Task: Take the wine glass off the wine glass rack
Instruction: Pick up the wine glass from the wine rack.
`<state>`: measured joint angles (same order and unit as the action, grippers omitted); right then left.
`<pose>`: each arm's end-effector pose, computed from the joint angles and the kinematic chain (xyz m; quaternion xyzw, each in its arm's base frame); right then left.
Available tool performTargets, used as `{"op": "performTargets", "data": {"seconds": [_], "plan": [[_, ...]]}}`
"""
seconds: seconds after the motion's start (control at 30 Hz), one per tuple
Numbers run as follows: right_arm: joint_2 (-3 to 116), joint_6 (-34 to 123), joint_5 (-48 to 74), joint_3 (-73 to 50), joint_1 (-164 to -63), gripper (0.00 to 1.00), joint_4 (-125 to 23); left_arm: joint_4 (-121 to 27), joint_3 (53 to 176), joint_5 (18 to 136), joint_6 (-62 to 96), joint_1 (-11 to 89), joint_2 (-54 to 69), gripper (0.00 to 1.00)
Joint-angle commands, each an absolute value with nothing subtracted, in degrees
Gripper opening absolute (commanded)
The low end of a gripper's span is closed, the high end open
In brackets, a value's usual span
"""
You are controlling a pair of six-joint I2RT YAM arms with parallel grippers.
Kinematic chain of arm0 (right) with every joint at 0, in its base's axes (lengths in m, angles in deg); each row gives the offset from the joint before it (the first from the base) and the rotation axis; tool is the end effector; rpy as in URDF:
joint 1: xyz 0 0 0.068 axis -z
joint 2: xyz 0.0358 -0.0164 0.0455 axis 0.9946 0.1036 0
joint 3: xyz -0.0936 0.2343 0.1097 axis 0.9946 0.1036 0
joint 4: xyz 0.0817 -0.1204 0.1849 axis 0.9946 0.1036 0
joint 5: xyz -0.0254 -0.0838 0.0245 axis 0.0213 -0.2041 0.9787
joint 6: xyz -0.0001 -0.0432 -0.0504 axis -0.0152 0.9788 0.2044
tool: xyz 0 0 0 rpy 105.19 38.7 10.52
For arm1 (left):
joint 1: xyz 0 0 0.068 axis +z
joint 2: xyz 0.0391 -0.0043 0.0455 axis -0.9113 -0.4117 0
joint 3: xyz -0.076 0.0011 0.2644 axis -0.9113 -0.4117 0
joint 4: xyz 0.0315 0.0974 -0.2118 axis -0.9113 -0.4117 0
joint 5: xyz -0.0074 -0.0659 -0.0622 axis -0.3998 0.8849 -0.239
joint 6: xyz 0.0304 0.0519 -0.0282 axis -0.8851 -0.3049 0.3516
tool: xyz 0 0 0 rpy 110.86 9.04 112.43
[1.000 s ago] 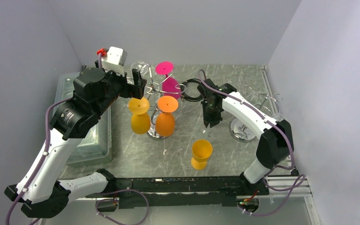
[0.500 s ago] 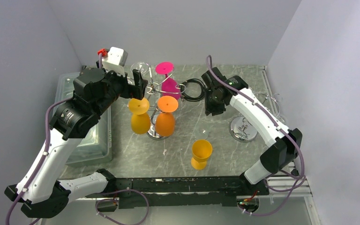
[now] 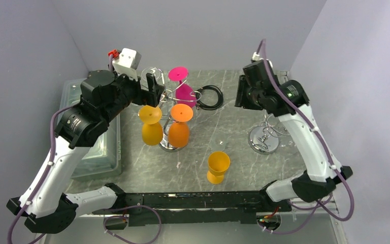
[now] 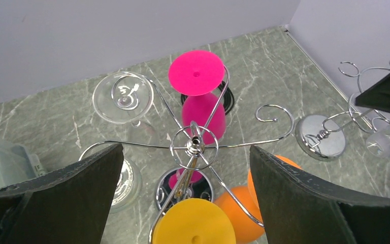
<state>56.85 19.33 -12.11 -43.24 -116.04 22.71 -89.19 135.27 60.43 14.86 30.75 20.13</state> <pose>0.2034 0.1087 0.4337 0.0532 0.9237 0.0696 0.3729 0.1519 -0.0968 0.4898 0.1210 0.7556 -0.1922 0.6144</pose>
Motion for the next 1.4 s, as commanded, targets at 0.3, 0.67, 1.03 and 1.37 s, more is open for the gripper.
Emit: {"op": "performTargets", "data": {"seconds": [0.3, 0.67, 1.03, 1.37], "plan": [[40.7, 12.6, -28.2, -40.7, -113.7, 0.61, 34.1, -87.0, 138.8, 66.5, 17.4, 30.7, 17.4, 0.99], [35.5, 20.4, -28.2, -31.9, -93.4, 0.74, 33.5, -86.5, 139.4, 67.6, 17.6, 29.6, 15.7, 0.99], [32.4, 26.7, -19.0, -22.6, -76.1, 0.88, 27.8, -86.6, 139.0, 65.5, 16.1, 28.3, 15.2, 0.99], [35.9, 25.9, -12.9, -25.2, -69.9, 0.95, 26.0, -85.2, 135.9, 62.6, 15.3, 27.7, 15.1, 0.99]]}}
